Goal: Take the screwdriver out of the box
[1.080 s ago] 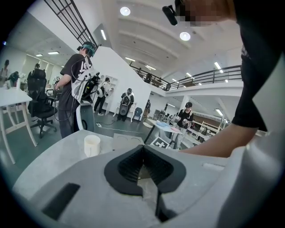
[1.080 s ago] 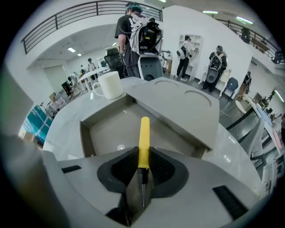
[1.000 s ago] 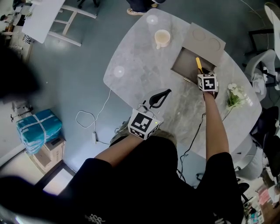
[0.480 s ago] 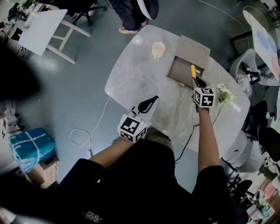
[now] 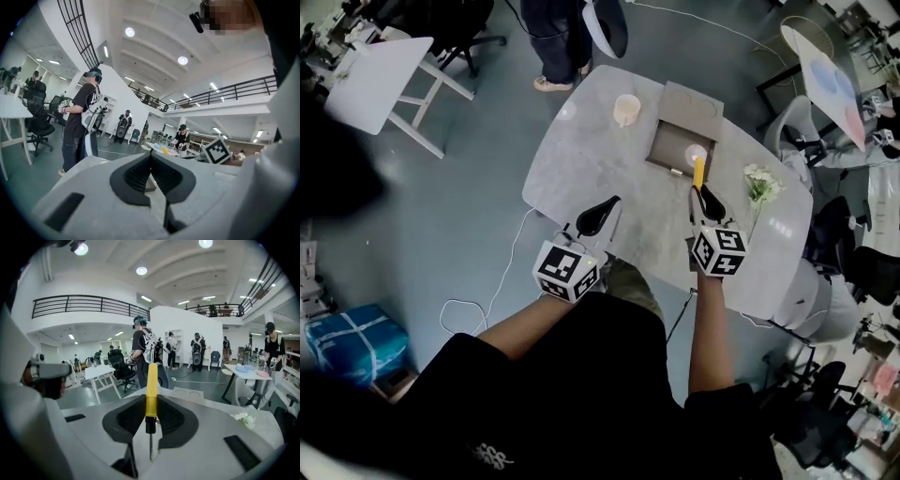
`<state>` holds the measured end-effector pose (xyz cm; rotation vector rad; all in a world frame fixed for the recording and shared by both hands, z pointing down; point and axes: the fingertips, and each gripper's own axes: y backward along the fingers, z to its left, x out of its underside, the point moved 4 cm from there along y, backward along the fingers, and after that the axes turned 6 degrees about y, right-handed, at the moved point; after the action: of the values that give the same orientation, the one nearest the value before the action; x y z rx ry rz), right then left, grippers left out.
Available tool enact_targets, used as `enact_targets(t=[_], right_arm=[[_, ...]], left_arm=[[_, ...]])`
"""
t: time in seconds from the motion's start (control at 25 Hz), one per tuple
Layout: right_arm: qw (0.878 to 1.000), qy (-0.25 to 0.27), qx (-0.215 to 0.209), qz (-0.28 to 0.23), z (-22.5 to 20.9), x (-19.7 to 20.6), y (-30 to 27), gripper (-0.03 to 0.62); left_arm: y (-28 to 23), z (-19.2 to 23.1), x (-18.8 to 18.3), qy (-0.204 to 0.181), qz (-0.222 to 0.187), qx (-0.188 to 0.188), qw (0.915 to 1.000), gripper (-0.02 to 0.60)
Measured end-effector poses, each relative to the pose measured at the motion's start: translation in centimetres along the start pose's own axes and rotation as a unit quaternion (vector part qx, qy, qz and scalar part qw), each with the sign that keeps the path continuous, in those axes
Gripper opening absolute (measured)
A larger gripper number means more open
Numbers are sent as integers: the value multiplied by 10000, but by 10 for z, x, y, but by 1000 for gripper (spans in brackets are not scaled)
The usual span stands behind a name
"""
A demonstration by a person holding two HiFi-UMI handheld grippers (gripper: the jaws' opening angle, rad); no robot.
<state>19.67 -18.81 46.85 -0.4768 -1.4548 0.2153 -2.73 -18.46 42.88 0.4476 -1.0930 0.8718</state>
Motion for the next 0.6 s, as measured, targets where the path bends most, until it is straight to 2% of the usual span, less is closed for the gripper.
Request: enact_targets(t=[0.2, 0.4, 0.6], right_arm=[[9966, -324, 343, -682, 36, -22, 65, 75], [9849, -763, 930, -1248, 62, -30, 138, 75], [9790, -580, 1361, -1403, 86, -28, 186, 75]], left_arm=[[17, -12, -16, -167, 0, 317, 9994, 15], [34, -17, -21, -268, 40, 549, 9981, 15], [38, -29, -23, -366, 68, 787, 9962, 15]])
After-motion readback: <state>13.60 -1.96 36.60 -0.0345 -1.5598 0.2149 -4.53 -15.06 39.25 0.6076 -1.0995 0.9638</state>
